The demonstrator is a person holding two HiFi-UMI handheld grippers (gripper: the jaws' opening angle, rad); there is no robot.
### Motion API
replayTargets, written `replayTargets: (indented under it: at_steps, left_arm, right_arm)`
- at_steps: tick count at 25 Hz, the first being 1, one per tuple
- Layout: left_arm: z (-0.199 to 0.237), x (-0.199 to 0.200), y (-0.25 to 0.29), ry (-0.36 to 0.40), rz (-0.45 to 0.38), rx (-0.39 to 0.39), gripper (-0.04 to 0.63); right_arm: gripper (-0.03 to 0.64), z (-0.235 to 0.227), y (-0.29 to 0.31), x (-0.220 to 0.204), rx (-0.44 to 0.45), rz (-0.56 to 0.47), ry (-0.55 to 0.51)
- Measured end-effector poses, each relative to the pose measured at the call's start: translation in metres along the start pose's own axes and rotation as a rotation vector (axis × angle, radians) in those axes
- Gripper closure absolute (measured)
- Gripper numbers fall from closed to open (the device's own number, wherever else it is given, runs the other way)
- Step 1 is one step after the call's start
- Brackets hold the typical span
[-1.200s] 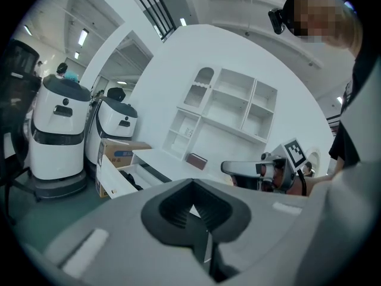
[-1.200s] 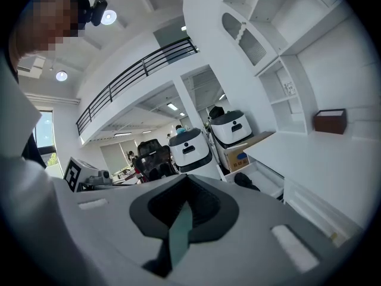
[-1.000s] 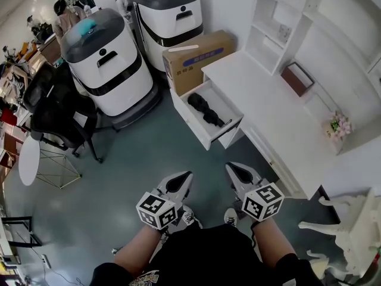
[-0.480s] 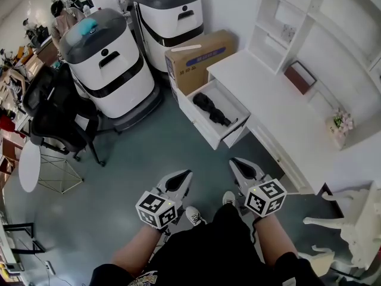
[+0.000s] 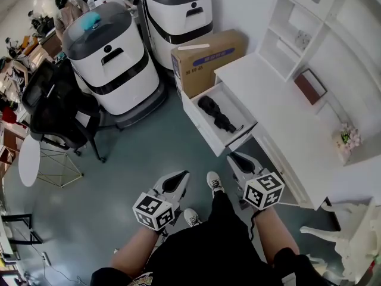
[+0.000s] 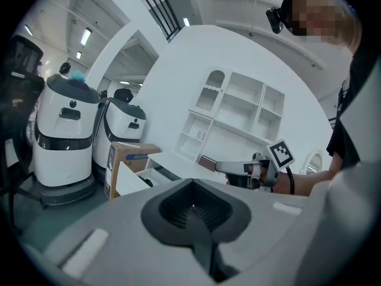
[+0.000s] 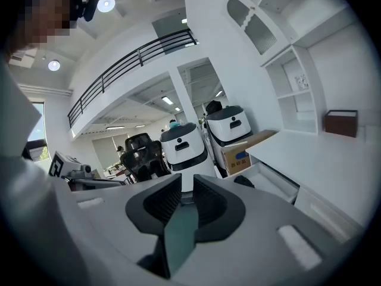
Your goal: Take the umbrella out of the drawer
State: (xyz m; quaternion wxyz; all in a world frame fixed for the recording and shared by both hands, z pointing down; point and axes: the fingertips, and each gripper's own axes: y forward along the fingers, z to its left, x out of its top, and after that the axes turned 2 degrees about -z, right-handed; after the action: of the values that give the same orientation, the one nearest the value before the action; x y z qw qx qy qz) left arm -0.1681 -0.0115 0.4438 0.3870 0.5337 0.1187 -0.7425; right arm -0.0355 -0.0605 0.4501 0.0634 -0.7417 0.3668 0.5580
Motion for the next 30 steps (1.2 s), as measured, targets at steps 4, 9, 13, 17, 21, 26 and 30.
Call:
replayTargets:
  at_steps: [4,9,13,17,21,26,30]
  left_arm:
    - [0.019,0.011,0.027,-0.015,-0.006,0.037,0.595]
    - [0.035,0.014,0.068,-0.040,0.010,0.057,0.595]
    - [0.048,0.014,0.100,-0.058,0.022,0.061,0.595]
    - [0.058,0.005,0.131,-0.067,0.057,0.060,0.595]
    - [0.066,-0.004,0.160,-0.081,0.085,0.054,0.595]
    - [0.076,-0.014,0.190,-0.083,0.112,0.046,0.595]
    - [0.081,-0.020,0.208,-0.084,0.131,0.037,0.595]
  right_arm:
    - [0.522,-0.034,0.033,0.010,0.018,0.031,0.014]
    - [0.517,-0.073,0.068,0.016,0.036,0.080,0.033]
    - [0.498,-0.100,0.093,0.013,0.035,0.124,0.033]
    - [0.472,-0.128,0.117,0.002,0.031,0.183,0.036]
    - [0.453,-0.159,0.141,-0.014,0.018,0.243,0.041]
    - [0.437,-0.196,0.174,-0.035,0.000,0.310,0.036]
    - [0.417,-0.222,0.197,-0.055,-0.012,0.373,0.040]
